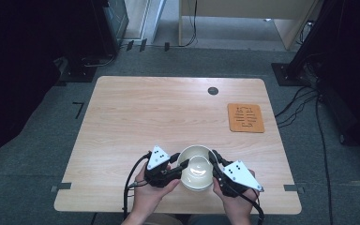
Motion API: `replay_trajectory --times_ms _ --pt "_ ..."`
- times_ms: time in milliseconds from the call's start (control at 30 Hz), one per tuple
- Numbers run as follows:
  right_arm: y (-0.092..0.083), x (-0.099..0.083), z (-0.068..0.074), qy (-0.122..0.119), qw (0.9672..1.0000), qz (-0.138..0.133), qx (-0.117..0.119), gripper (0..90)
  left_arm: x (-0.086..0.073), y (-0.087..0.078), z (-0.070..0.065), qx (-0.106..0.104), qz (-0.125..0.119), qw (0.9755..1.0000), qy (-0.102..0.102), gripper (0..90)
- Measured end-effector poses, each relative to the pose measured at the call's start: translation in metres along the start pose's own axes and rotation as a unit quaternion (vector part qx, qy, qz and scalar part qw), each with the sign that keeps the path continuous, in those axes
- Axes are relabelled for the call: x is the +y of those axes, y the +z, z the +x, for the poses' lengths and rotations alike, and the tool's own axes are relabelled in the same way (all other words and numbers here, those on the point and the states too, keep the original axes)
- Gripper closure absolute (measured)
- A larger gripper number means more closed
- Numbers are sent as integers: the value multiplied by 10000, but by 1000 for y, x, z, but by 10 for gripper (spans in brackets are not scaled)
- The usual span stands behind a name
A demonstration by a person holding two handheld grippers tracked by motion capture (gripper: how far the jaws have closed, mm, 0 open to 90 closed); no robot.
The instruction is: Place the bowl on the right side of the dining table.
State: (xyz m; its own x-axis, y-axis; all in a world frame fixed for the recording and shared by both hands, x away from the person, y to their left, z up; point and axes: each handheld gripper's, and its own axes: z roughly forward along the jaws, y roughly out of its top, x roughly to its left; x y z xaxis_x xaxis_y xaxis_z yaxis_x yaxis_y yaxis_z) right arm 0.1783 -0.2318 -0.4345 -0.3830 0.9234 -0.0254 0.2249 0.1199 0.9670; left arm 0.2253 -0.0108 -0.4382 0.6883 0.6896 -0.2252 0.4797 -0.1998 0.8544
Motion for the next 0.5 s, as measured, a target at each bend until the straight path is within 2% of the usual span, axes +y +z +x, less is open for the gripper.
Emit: replay_trajectory --times_ms 33,100,133,167,233,333,367,500 --pt "0 0 0 0 10000 0 0 841 0 0 0 0 0 10000 0 630" --pt "-5 3 8 -143 9998 -136 -50 840 0 2 -5 207 -58 9997 127 704" --pt "-6 4 11 -242 9995 -162 -140 840 0 2 -5 207 -58 9997 127 747" --pt "-6 4 11 -242 9995 -162 -140 840 1 2 -6 308 -101 9993 178 747" --pt "-9 5 16 -309 9991 -196 -206 837 2 0 -6 421 -185 9987 201 816" --pt "-9 4 19 -337 9988 -206 -279 838 3 -1 -5 438 -288 9985 175 836" --pt "-9 3 20 -323 9988 -201 -312 839 4 -3 -6 506 -367 9976 312 839" --pt "-10 4 20 -283 9988 -257 -309 837 5 -5 -9 578 -514 9960 447 839"
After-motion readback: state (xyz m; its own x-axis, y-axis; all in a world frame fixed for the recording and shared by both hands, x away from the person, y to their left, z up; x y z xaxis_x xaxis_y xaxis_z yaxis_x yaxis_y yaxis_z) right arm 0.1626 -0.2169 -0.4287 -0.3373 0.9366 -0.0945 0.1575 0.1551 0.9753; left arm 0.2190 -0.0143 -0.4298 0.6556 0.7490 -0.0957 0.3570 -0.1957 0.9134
